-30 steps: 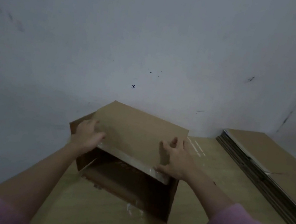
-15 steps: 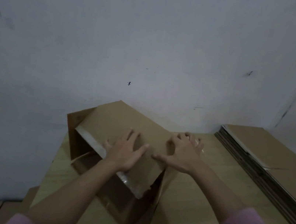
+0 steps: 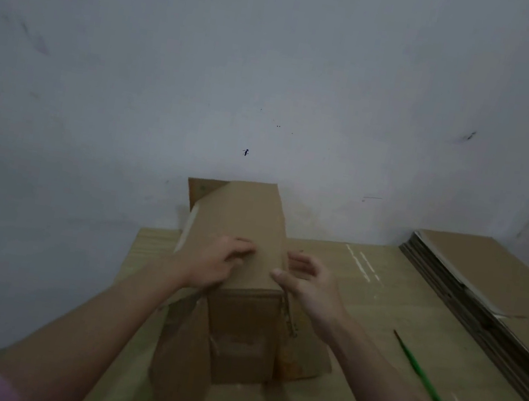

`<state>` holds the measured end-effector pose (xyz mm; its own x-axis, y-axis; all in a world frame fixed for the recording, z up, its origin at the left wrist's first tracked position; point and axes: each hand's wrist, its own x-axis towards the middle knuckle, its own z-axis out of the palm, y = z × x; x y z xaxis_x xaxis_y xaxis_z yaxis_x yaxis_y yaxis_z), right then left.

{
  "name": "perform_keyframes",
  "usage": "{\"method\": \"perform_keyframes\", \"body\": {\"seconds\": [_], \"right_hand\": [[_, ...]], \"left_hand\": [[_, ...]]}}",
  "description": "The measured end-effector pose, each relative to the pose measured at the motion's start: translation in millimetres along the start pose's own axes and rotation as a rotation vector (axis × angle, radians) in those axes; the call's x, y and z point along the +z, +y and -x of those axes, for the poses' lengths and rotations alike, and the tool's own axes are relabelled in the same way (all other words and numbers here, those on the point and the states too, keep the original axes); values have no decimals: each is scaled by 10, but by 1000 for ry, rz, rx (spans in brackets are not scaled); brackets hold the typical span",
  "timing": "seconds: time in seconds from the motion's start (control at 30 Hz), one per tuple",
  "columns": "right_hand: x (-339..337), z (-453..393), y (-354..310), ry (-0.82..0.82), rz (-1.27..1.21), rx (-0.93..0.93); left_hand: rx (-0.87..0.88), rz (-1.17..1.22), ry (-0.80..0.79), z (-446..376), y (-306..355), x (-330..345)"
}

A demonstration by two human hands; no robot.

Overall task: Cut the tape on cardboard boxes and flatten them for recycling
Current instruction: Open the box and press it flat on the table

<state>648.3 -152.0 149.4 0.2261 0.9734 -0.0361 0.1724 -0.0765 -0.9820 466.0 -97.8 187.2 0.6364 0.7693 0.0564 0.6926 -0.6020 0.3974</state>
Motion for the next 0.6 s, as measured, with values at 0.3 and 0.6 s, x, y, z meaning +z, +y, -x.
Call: {"method": "perform_keyframes", "body": {"seconds": [0.3, 0.6], "right_hand": [[288, -86, 225, -34, -335, 456], [208, -192, -598, 185, -160, 75]], "left_hand": [[-53, -232, 3, 70, 82, 298], [-180, -103, 99, 76, -167, 84]]}}
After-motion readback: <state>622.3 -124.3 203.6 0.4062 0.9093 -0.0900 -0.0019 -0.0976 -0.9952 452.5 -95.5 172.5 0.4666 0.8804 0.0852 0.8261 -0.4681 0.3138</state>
